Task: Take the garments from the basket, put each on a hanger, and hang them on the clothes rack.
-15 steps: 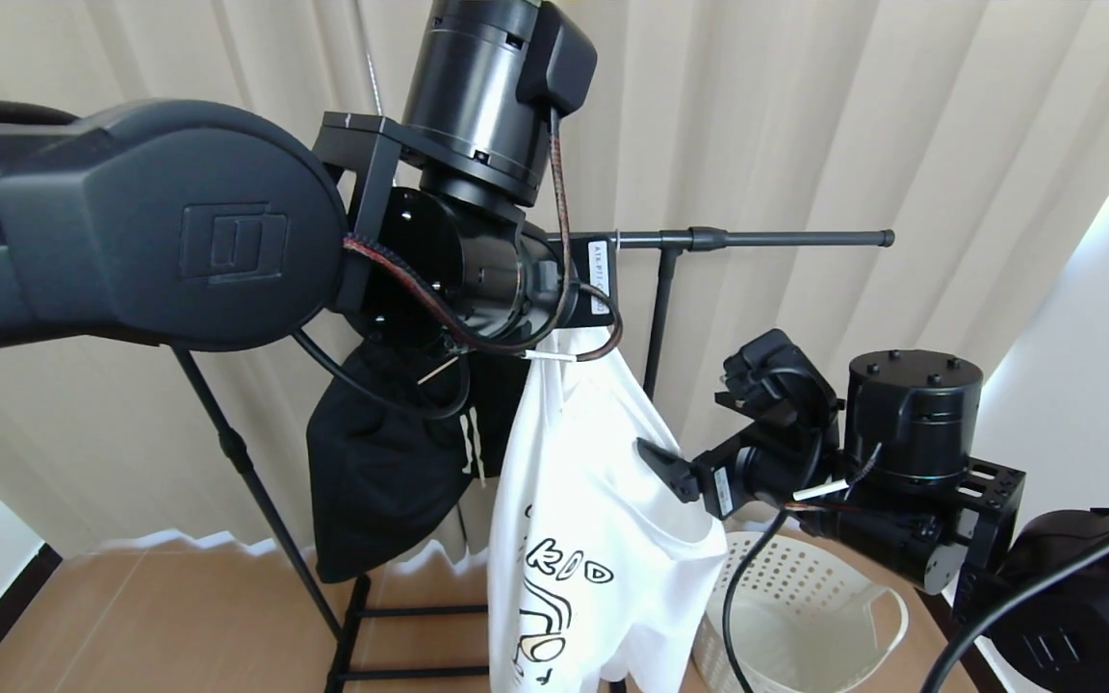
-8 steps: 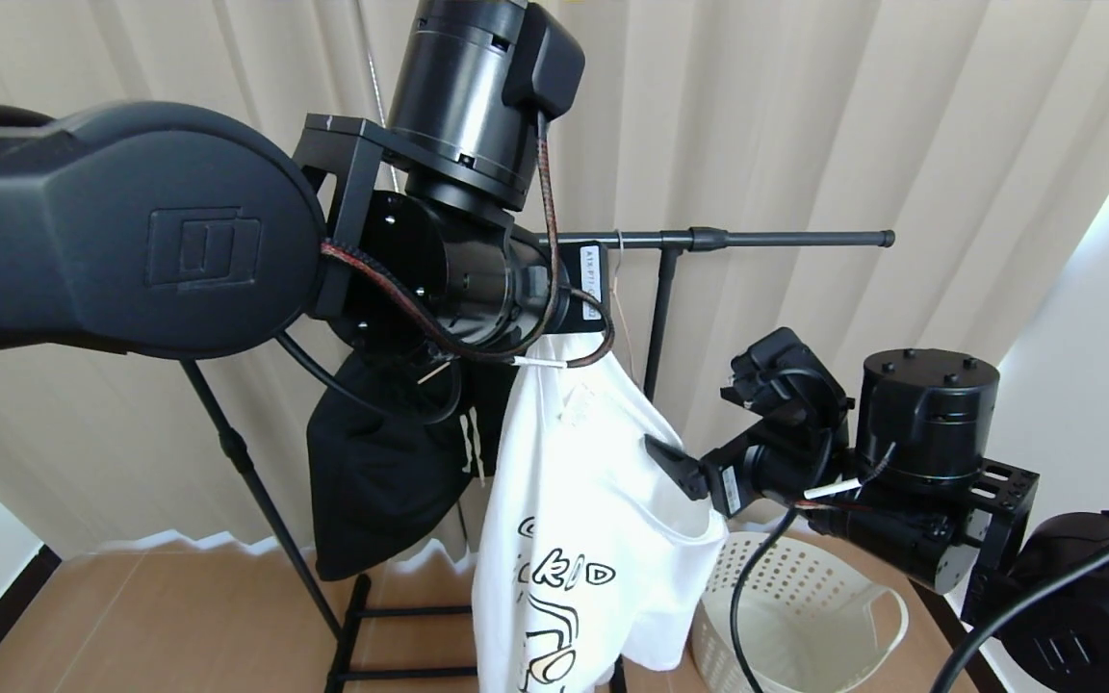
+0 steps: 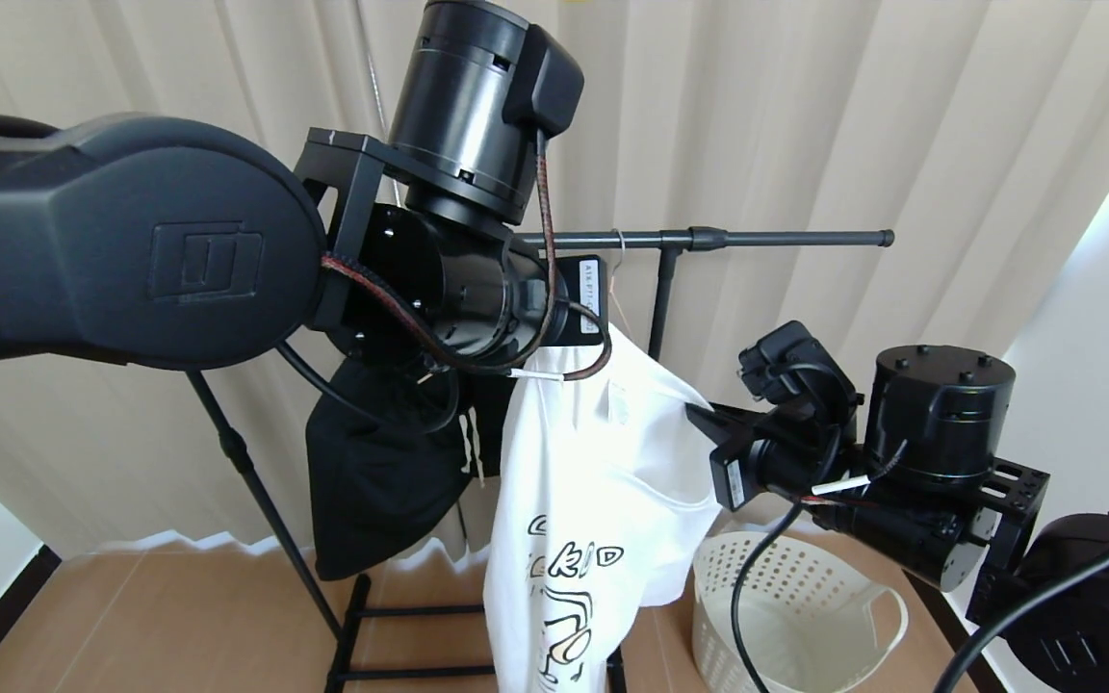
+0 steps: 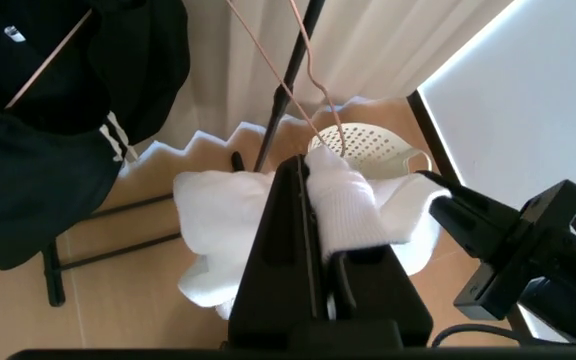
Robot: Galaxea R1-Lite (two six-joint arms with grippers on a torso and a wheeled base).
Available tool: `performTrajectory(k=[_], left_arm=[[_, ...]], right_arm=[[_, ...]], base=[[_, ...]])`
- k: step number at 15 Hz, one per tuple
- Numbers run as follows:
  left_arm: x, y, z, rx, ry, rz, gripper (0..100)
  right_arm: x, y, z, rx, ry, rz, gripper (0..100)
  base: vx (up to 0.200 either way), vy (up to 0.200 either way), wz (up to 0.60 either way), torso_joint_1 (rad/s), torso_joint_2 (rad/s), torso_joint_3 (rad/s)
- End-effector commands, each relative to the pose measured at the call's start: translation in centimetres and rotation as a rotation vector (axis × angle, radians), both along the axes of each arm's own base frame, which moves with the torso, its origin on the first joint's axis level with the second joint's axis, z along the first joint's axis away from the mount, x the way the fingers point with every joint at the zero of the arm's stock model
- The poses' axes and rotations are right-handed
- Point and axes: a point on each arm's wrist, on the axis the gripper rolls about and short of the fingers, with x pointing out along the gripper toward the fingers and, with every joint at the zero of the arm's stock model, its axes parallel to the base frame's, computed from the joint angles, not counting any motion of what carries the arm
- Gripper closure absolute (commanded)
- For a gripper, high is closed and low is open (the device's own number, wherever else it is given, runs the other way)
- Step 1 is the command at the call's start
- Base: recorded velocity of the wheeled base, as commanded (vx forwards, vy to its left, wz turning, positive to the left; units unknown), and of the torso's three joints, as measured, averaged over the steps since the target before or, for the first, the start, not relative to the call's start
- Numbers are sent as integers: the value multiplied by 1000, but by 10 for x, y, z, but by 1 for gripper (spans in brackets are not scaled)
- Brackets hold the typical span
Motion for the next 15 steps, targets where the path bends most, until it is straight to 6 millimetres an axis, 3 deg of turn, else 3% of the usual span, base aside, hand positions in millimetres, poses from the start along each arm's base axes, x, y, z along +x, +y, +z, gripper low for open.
performTrajectory(k=[1, 9, 10, 13, 15], left_arm=[[-3, 3, -3, 8, 15, -13, 100], [-13, 7, -63, 169, 160, -95, 100], [-16, 7, -67, 181, 166, -103, 0], [-26, 10, -67, 188, 167, -128, 0], [-32, 15, -57, 132, 179, -201, 0]], right_arm=[[3, -4, 3, 7, -12, -16, 100], [0, -29, 35, 54, -100, -84, 100], [0, -30, 36, 55, -102, -90, 100], [0, -36, 40, 59, -114, -107, 100], [0, -42, 41, 36, -131, -121, 100]], base=[[0, 0, 0, 0, 0, 0], [0, 0, 0, 0, 0, 0], [0, 0, 0, 0, 0, 0], [0, 0, 0, 0, 0, 0], [0, 0, 0, 0, 0, 0]])
